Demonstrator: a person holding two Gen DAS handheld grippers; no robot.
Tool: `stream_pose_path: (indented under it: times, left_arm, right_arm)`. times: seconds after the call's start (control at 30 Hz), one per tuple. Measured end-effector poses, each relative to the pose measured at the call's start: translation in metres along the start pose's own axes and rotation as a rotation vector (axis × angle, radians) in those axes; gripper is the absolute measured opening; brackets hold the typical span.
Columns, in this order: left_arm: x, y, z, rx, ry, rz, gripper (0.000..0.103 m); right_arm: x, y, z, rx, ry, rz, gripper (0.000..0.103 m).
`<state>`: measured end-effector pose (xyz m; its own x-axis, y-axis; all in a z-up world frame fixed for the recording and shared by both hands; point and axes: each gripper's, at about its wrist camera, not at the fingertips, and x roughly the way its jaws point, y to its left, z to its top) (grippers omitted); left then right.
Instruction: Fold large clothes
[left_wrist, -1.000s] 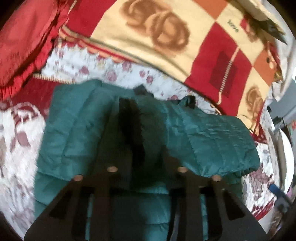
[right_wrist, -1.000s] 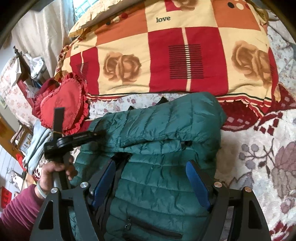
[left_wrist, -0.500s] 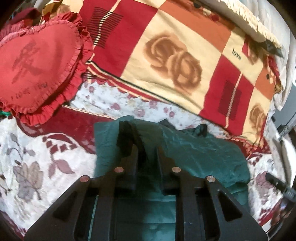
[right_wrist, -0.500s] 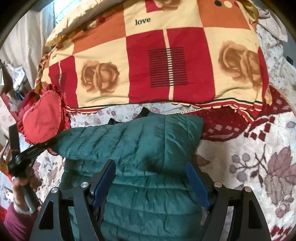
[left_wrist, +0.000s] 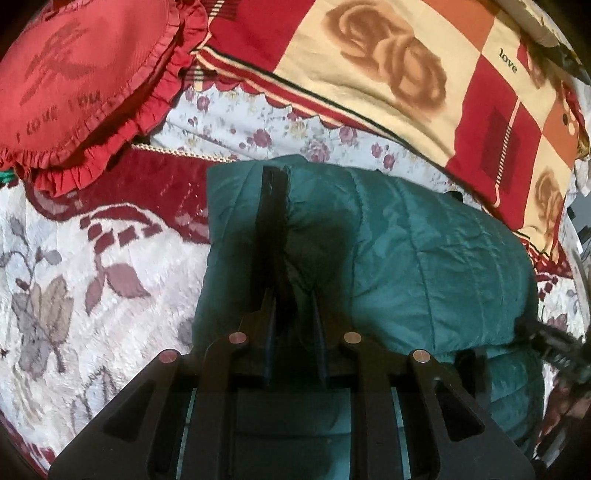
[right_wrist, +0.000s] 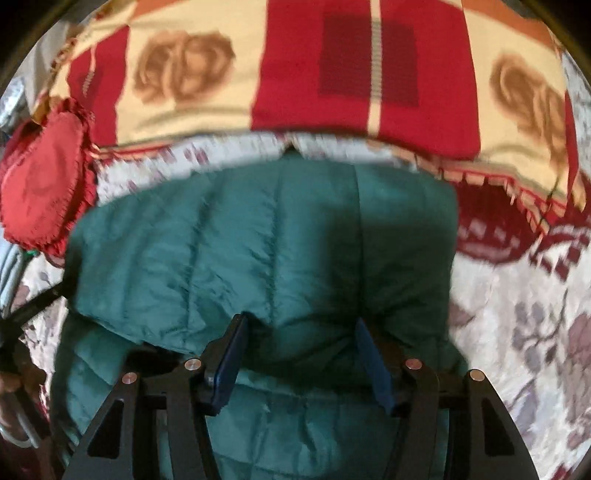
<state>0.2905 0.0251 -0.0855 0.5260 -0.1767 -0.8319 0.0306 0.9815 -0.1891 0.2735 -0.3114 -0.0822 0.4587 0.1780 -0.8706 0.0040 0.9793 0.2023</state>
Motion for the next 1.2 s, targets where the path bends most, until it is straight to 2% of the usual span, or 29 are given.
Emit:
stream_pose_path:
  times: [0.07,0.2,0.27,0.37,0.4,0.47,0.57,0.6,0.63,0.67,0.7,0.77,0.83,1.1,1.2]
  left_arm:
    - [0.002,-0.001,-0.003,0.004,0.001,0.005,0.017]
    - [0.000,-0.002,-0.006,0.011,-0.014,0.013,0.017]
    - [-0.007,-0.001,-0.005,0.009,-0.017,-0.001,0.018]
    - [-0.025,0.001,-0.002,0.015,-0.033,-0.030,0.018]
    - [-0.032,0.000,-0.001,0.022,-0.046,-0.029,0.022]
    - [-0.047,-0.002,0.001,0.036,-0.085,-0.008,0.022]
    - [-0.069,-0.006,0.006,0.049,-0.147,-0.021,0.022]
    - [-0.072,-0.009,0.008,0.057,-0.160,-0.018,0.028]
    - [-0.074,-0.013,0.010,0.067,-0.168,-0.015,0.041]
    - [-0.074,-0.015,0.011,0.070,-0.174,-0.015,0.048]
    - [-0.073,-0.018,0.012,0.071,-0.186,-0.013,0.057]
    - [-0.064,-0.025,0.016,0.077,-0.196,-0.002,0.057]
    - [-0.048,-0.031,0.022,0.082,-0.170,0.020,0.057]
    - [0.022,-0.031,0.035,0.071,-0.079,0.155,0.057]
    - [0.036,-0.025,0.034,0.053,-0.063,0.144,0.058]
  right_arm:
    - [0.001,0.002,-0.006,-0.024,-0.016,-0.012,0.059]
    - [-0.008,0.002,-0.005,-0.032,0.014,-0.018,0.059]
    - [-0.022,0.001,-0.003,-0.013,-0.011,-0.001,0.059]
    - [-0.051,-0.003,-0.003,-0.025,-0.096,0.001,0.059]
    - [-0.056,-0.002,-0.001,-0.030,-0.114,-0.008,0.059]
    - [-0.068,-0.007,0.002,-0.024,-0.144,-0.045,0.059]
    - [-0.073,-0.018,0.010,0.016,-0.153,-0.056,0.059]
    - [-0.073,-0.020,0.013,0.026,-0.155,-0.059,0.059]
    - [-0.072,-0.021,0.015,0.029,-0.157,-0.065,0.059]
    - [-0.069,-0.019,0.020,0.029,-0.159,-0.069,0.059]
    - [-0.066,-0.019,0.023,0.034,-0.162,-0.069,0.059]
    - [-0.058,-0.019,0.029,0.057,-0.161,-0.051,0.059]
    - [-0.048,-0.019,0.036,0.078,-0.154,-0.034,0.059]
    - [-0.001,-0.031,0.067,0.117,-0.148,-0.086,0.059]
    - [0.018,-0.041,0.070,0.133,-0.129,-0.095,0.059]
